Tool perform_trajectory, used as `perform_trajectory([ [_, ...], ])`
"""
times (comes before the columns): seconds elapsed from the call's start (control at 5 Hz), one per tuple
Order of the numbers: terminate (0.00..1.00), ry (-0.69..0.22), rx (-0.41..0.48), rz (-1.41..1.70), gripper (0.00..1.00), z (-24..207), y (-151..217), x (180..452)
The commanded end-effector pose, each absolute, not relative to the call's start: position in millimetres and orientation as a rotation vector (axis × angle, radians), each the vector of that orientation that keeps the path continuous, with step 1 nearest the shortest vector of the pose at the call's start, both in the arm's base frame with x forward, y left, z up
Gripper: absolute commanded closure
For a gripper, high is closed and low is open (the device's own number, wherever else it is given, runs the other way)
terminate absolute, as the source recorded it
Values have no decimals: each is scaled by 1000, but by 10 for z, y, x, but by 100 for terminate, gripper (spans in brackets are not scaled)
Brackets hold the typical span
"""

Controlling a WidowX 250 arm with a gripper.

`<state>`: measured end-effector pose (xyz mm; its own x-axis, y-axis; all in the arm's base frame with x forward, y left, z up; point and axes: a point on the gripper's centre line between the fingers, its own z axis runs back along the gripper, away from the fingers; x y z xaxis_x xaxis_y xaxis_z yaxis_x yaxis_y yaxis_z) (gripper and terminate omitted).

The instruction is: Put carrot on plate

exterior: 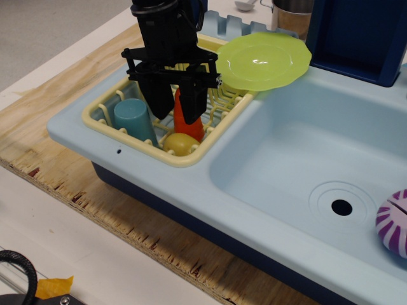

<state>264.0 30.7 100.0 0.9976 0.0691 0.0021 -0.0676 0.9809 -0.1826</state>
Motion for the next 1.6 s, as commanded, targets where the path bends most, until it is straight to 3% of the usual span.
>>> perform_trajectory([
  [0.0,0,-26,-163,64,100,1081,300,2709],
  [0.4,0,-52,-103,102,100,1337,285,2622],
  [0.8,0,-184,-10,95,100,1832,346,2653],
  [1.2,0,-213,-17,-49,100,2094,99,3061],
  [1.4,0,-228,-56,-81,100,2040,-59,3180],
])
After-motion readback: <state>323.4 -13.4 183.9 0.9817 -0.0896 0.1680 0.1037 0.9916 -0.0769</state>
